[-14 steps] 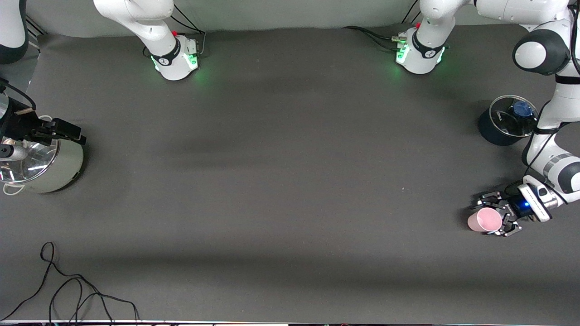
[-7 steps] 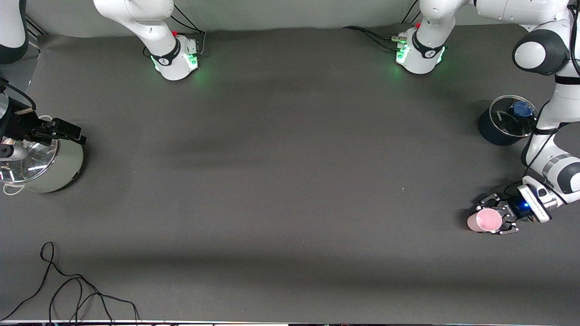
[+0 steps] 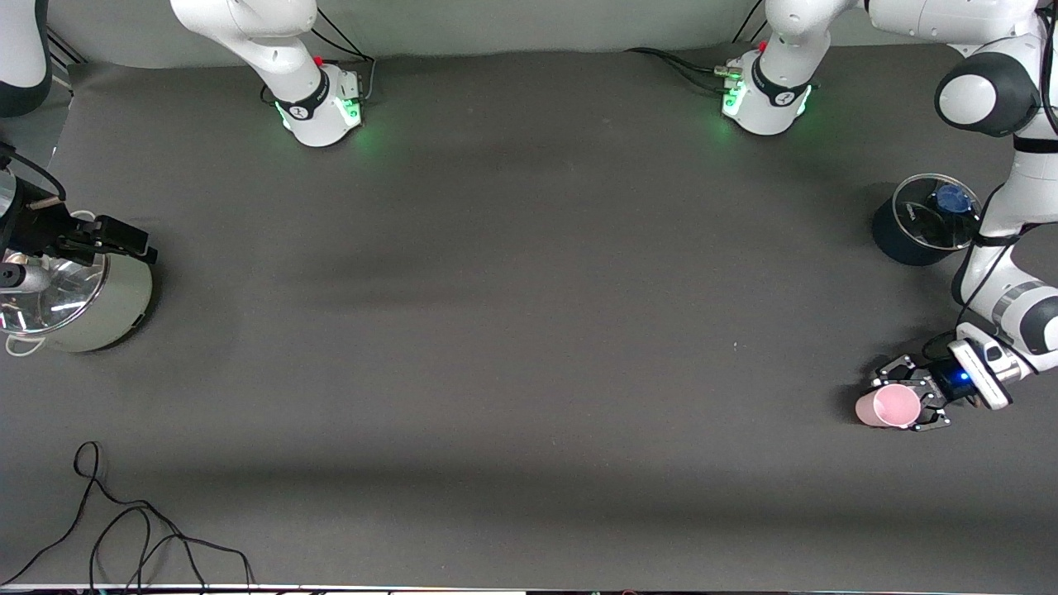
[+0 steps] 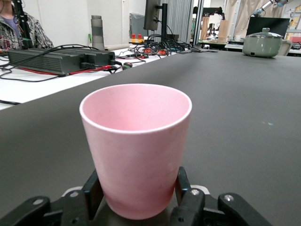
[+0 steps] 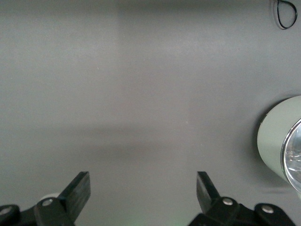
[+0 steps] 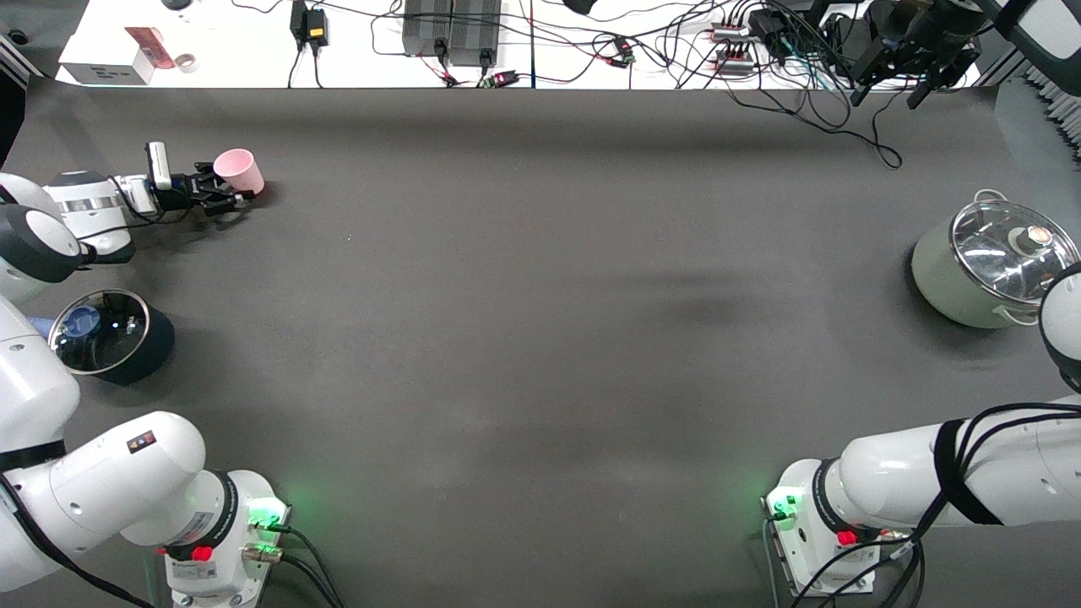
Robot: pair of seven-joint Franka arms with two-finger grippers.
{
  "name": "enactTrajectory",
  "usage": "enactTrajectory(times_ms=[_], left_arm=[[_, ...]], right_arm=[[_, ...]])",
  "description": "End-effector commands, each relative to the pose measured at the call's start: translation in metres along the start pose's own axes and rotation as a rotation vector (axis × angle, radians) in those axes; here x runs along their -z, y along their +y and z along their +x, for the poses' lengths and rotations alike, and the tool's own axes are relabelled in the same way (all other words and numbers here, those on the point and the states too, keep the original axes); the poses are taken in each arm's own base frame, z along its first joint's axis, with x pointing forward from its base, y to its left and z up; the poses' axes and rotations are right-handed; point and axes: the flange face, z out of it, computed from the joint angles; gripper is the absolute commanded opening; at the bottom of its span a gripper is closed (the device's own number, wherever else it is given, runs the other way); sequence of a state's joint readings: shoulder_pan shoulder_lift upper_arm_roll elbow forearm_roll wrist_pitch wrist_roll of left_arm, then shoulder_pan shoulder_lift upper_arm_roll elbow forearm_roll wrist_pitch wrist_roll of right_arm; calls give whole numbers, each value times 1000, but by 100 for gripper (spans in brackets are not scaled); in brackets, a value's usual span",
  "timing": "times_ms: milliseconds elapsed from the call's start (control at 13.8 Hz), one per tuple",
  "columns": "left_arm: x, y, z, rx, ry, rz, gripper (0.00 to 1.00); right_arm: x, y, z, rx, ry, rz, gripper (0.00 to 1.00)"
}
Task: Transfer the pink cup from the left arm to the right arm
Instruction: 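Lift the pink cup and carry it toward the table's middle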
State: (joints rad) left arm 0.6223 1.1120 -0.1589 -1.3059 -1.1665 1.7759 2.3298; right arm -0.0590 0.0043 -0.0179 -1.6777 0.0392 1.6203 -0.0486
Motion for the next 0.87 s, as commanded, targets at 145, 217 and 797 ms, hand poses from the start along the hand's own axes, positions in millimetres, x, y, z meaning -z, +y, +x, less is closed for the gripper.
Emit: enactTrajectory(times_ms=[145,217,797], left_arm=[[26,-13,73,61,-3,0,30],[30,-14,89,73,5,-10,30],[-9,-6,224,143,5,-81,26]], right_arm=[[4,-3,-1,-15,-2,14,100],[4,-3,-1,-15,-2,14,100],[3,-3,0,-15,-4,14,100]])
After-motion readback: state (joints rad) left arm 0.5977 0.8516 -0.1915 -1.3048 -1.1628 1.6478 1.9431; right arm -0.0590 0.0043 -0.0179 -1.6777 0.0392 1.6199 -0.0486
